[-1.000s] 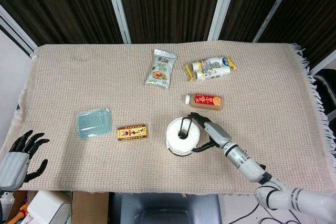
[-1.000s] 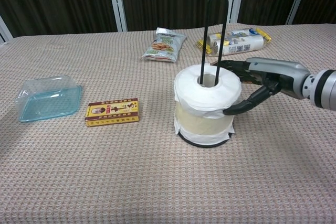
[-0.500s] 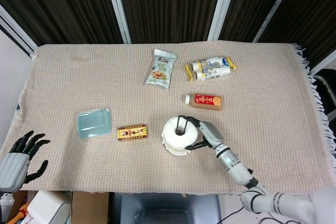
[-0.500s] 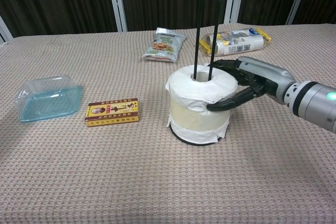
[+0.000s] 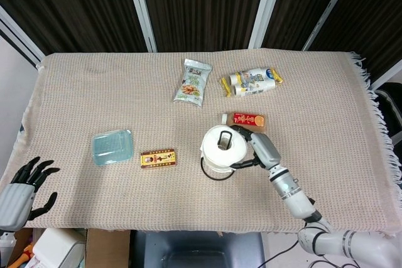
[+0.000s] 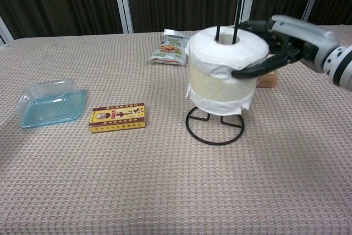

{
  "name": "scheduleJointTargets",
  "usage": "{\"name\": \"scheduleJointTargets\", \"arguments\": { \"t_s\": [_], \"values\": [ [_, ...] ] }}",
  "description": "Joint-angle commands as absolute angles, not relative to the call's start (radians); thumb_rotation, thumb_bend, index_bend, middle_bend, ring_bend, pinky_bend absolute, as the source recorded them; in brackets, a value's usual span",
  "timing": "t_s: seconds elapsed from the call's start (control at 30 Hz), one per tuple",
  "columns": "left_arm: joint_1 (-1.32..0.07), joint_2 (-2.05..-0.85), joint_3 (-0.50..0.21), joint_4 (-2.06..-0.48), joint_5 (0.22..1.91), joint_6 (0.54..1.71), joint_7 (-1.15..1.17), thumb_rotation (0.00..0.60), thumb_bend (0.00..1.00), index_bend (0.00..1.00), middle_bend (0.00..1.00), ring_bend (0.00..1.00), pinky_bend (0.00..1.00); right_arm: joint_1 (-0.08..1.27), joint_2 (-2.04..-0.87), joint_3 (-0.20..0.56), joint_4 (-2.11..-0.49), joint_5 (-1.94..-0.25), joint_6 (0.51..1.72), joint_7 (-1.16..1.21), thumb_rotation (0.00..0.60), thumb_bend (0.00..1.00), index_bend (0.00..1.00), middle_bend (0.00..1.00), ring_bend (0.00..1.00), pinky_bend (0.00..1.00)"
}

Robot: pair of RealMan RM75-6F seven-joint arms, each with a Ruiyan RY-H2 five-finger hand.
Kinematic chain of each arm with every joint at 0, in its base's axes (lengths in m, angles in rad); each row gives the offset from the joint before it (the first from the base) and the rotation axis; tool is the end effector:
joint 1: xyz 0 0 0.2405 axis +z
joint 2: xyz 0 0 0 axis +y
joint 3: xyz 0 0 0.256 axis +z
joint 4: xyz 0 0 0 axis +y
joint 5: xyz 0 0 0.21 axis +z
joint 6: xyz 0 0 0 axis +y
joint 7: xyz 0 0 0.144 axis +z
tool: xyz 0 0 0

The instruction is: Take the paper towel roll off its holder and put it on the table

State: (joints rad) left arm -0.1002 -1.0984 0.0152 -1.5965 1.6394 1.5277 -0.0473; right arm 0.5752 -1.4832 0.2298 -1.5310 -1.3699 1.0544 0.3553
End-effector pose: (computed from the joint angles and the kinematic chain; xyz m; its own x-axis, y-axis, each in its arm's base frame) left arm -0.2978 0.1709 0.1558 0.3950 0.0219 0.9184 0.9086 -0.1570 -0.3871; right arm -0.1625 -0.3237 0.0224 -0.1684 -0.3292 0.9291 -0.9289 -0.2623 -0.2613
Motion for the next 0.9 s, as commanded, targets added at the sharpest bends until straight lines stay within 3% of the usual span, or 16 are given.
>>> {"name": "scheduleJointTargets", "arguments": {
  "t_s": [0.03, 0.5, 0.9],
  "values": [
    [-0.101, -1.100, 0.017, -1.596, 1.643, 1.527, -0.043, 0.600, 0.42, 0.26, 0.16, 0.06, 0.17, 0.568, -1.375, 0.285, -1.655, -1.337, 1.082, 0.294, 0.600, 0.00, 0.68, 0.55, 0.58, 0.59],
    [-0.104, -1.098, 0.023, -1.604, 1.649, 1.520, -0.030, 0.600, 0.42, 0.26, 0.16, 0.06, 0.17, 0.564, -1.231, 0.389, -1.868, -1.232, 1.147, 0.174, 0.600, 0.00, 0.67, 0.55, 0.58, 0.59],
    [-0.105, -1.095, 0.025, -1.607, 1.649, 1.514, -0.031, 0.600, 0.42, 0.26, 0.16, 0.06, 0.17, 0.506, -1.107, 0.462, -1.986, -1.215, 1.272, 0.151, 0.600, 0.00, 0.66, 0.55, 0.58, 0.59]
  ]
}}
